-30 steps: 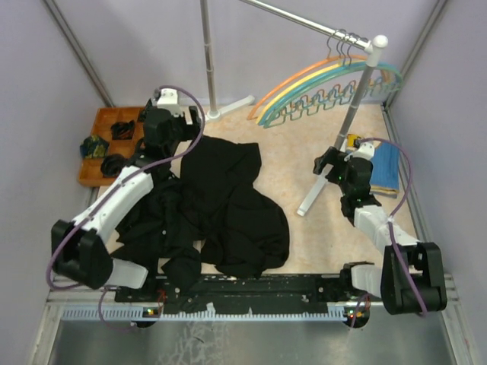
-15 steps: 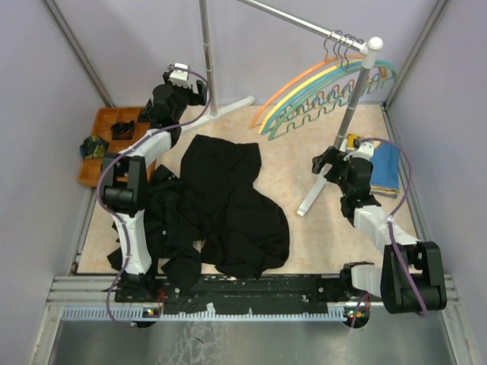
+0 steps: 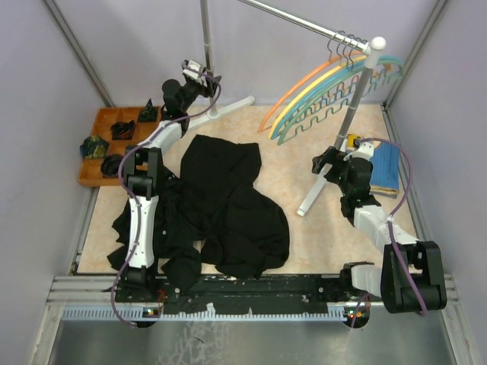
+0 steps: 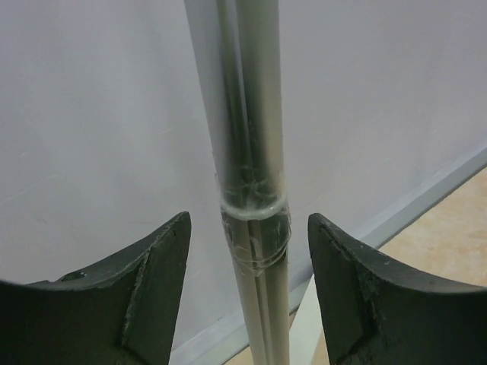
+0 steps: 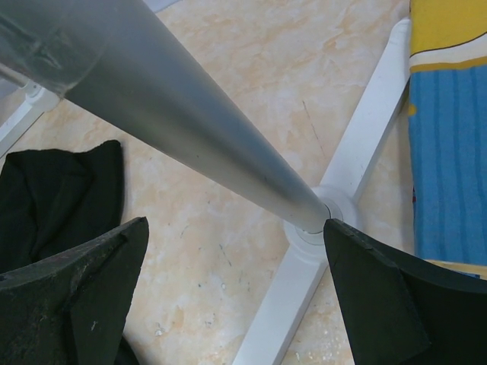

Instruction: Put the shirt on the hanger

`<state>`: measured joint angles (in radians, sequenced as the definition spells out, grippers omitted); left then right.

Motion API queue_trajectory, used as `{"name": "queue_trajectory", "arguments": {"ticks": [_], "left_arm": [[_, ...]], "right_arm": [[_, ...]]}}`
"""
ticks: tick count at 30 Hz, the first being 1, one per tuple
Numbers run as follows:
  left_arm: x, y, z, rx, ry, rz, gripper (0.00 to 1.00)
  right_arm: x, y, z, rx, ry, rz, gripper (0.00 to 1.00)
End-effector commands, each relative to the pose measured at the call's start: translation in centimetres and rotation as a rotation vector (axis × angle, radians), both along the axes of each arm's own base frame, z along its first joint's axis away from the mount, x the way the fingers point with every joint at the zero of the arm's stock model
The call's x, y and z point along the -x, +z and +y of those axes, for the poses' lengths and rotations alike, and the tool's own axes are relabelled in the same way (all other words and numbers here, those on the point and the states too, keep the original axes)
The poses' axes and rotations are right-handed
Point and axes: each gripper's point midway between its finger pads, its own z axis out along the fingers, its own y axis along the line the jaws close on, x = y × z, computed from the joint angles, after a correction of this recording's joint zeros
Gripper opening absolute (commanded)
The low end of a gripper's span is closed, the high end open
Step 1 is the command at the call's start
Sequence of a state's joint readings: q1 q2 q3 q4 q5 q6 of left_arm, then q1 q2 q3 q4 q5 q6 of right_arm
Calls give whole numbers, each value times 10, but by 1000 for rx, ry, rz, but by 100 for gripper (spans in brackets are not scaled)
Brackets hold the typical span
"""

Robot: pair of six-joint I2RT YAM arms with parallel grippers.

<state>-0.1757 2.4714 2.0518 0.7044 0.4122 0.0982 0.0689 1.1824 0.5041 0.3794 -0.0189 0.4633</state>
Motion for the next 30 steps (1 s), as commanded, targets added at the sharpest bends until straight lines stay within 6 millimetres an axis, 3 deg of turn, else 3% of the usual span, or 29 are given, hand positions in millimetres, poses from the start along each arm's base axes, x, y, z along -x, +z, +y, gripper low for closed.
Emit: {"name": "queue_trajectory", "arguments": {"ticks": [1,5,8,13,17,24,30], "left_arm": [[-5,5,-1,-14,-43,-85,67],[-6,-1,-1,-13,-56,-75,54],[-1,0,-6,-9,-90,-70,31],[11,9,-7,14,-109,-78,13],[27,18,5,8,-51,-86,0],[65,20,47,30,155,-52,0],[91,13,92,77,376,-8,0]], "right_arm": [[-14,18,-7,13,-31,-58,99],[-20,16,-6,16,-28,-43,99],[-23,17,-7,19,-34,-45,99],[-25,15,-10,26,-52,-46,99],[-29,17,-19,61,-111,-77,99],[-48,28,-30,131,-157,-114,99],[-68,34,-20,174,-115,-137,84]]}}
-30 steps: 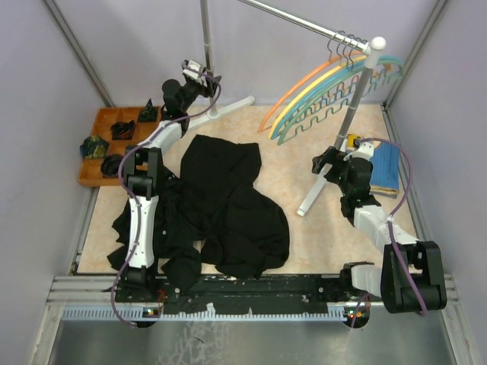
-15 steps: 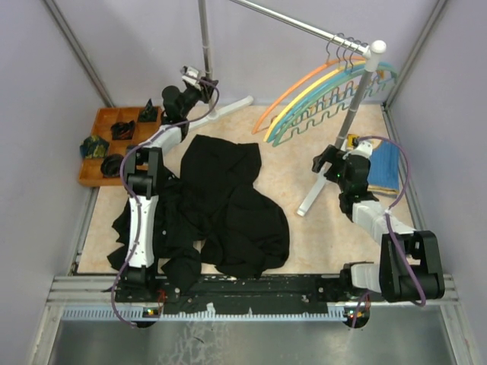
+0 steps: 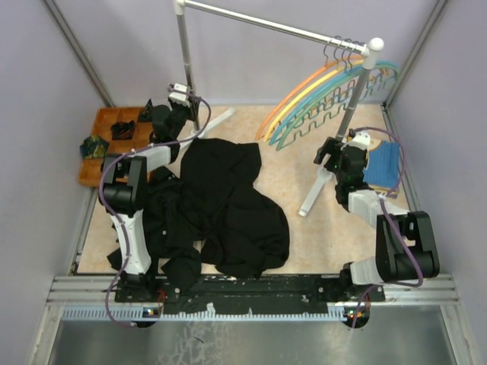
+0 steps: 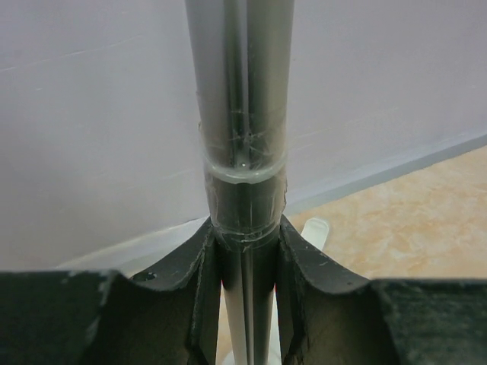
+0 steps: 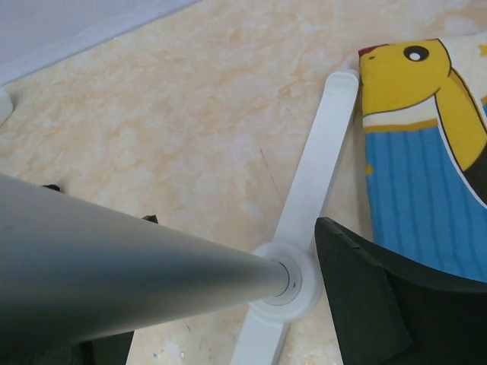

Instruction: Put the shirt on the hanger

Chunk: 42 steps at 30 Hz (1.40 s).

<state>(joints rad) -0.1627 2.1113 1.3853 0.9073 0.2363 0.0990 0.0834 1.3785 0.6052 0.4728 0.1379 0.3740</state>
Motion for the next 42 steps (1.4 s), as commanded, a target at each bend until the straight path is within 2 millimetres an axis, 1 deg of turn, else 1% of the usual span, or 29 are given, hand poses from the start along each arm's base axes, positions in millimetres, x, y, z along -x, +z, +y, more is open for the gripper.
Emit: {"name": "queue_trajectory", "arguments": {"ticks": [1,4,5,8,11,12,13,14,16,17,18,19,21,23,25,26,28,30,35,36,39,41,42], "left_arm": [[18,44,47,42,230,-109,0],[25,37,66,88,331,-74,0],[26,34,69,107,352,-58,0],[24,27,73,147,398,-15,0],[21,26,77,164,479,-12,0],[18,29,77,168,497,-16,0],[15,31,78,176,521,-18,0],[11,33,78,181,535,-21,0],[2,36,75,182,550,-29,0],[-10,33,72,191,566,-20,0],[-14,32,73,194,574,-17,0],[-16,31,73,195,578,-15,2],[-15,35,72,194,569,-19,14],[-9,38,72,196,560,-26,32],[-2,41,70,200,536,-30,43],[3,42,68,201,523,-27,48],[12,45,67,207,505,-17,56],[22,48,66,218,487,-5,63],[53,51,63,253,443,53,78],[59,49,64,261,440,74,79],[81,42,65,287,430,143,83],[97,43,68,312,436,176,84],[106,47,70,329,442,191,85]], "right_arm": [[-32,44,4,63,8,-136,81],[-48,49,7,94,20,-148,75],[-54,51,8,102,20,-153,72],[-74,57,7,141,23,-169,67],[-98,64,11,187,47,-192,65],[-108,54,13,202,61,-175,65],[-115,62,14,214,69,-198,68],[-124,57,16,224,82,-193,69],[-139,58,19,238,104,-203,72],[-153,59,21,241,129,-212,77],[-156,60,21,245,139,-214,80],[-157,62,21,250,144,-218,85],[-154,70,21,260,148,-231,93],[-145,77,20,264,149,-243,98],[-132,84,20,260,148,-252,99],[-124,82,20,252,150,-247,99],[-108,84,20,233,154,-250,99],[-91,93,21,210,159,-270,99],[-54,96,27,159,192,-270,99],[-46,102,27,153,194,-280,99],[-28,104,29,134,206,-263,99],[-17,104,31,116,220,-243,99],[-11,105,33,107,231,-234,99]]}}
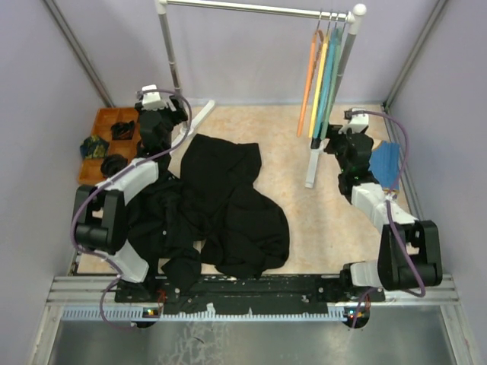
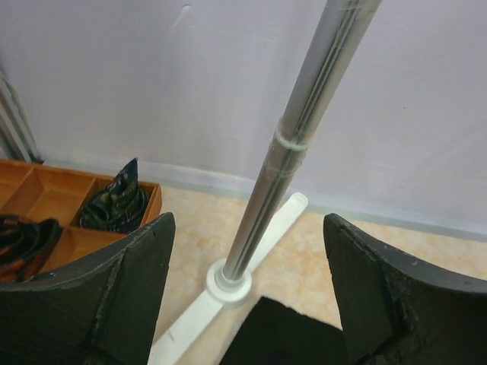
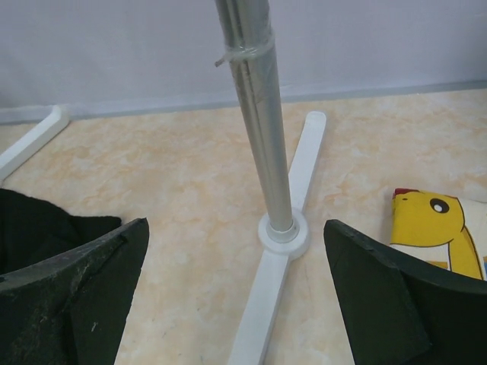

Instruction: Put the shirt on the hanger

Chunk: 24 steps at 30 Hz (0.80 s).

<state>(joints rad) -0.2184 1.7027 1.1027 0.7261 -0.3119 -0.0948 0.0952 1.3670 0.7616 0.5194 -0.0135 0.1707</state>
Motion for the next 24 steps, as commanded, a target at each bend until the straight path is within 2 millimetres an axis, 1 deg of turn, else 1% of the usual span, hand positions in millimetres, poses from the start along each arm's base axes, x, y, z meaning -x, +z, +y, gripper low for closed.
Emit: {"name": "queue_trajectory", "arguments": {"ticks": [1,3,4,6,9,12,14,15,17,20,22,24], "left_arm": [[36,-4,1,107,-14,99,85],[50,-8,3,153,-5,174,86],[61,-20,3,171,0,255,87],[79,-33,-1,209,-18,374,89],[109,-57,-8,232,-52,553,90],[143,-81,-8,250,-60,710,91],[164,-91,-6,244,-65,765,92],[174,-93,-3,240,-52,783,92],[192,-94,6,229,-22,795,95],[213,-90,15,200,-12,805,97],[226,-83,19,190,-8,799,98],[237,-80,25,179,8,804,98]], "right_arm": [[26,19,8,-55,42,3,99],[40,11,9,-93,43,64,99],[48,7,12,-131,46,96,99],[64,-9,12,-223,11,200,99],[93,-35,28,-311,50,372,99],[124,-61,41,-329,79,505,99],[142,-71,48,-309,82,542,98],[152,-74,52,-296,76,557,98],[170,-79,68,-263,99,575,98],[198,-88,99,-194,158,602,99],[213,-87,119,-160,206,588,99],[226,-79,141,-121,261,557,99]]}}
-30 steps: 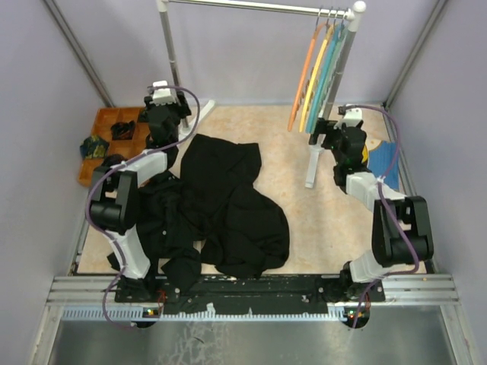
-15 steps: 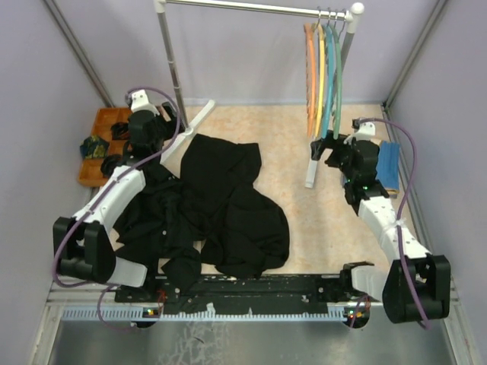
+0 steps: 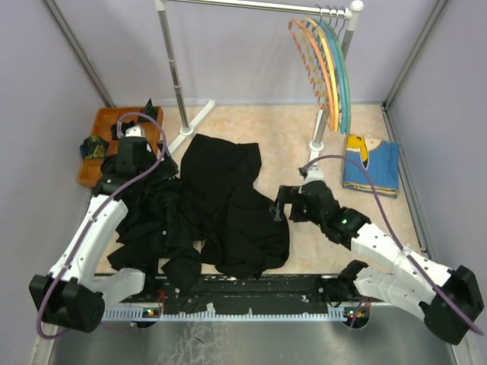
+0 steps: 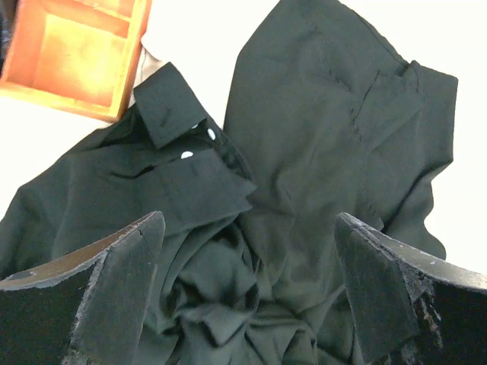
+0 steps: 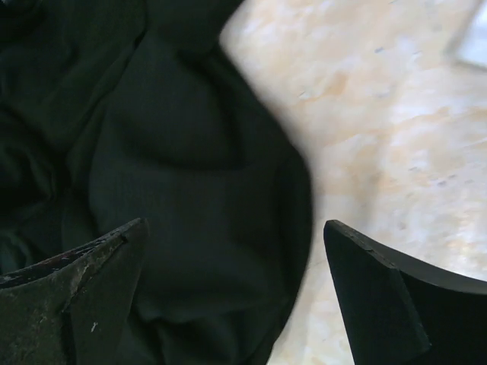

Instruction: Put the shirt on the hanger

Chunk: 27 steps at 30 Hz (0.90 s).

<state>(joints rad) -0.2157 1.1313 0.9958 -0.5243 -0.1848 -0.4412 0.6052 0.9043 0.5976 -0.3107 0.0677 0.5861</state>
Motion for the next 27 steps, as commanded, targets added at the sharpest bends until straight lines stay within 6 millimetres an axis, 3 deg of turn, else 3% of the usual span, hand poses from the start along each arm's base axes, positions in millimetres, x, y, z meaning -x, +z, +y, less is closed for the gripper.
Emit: {"name": "queue_trajectory", "arguments": {"ticks": [1,6,8,13,21,23,27], "left_arm": [[37,-1,17,-48,25,61,98],[54,3,15,-31,-7,40,98],[58,2,10,-3,-32,31,98],[66,-2,-2,77,-52,22,97],[73,-13,-2,107,-24,37,97],[73,-15,-1,103,-25,41,97],[75,-20,1,95,-19,49,97]], "right_arm": [[25,15,32,55,48,-81,99],[50,39,94,145,291,-187,99],[58,37,119,201,380,-207,98],[71,15,159,316,513,-215,98],[64,-21,176,459,556,-169,96],[64,-25,174,468,546,-158,86],[58,-21,161,489,485,-165,53]]}}
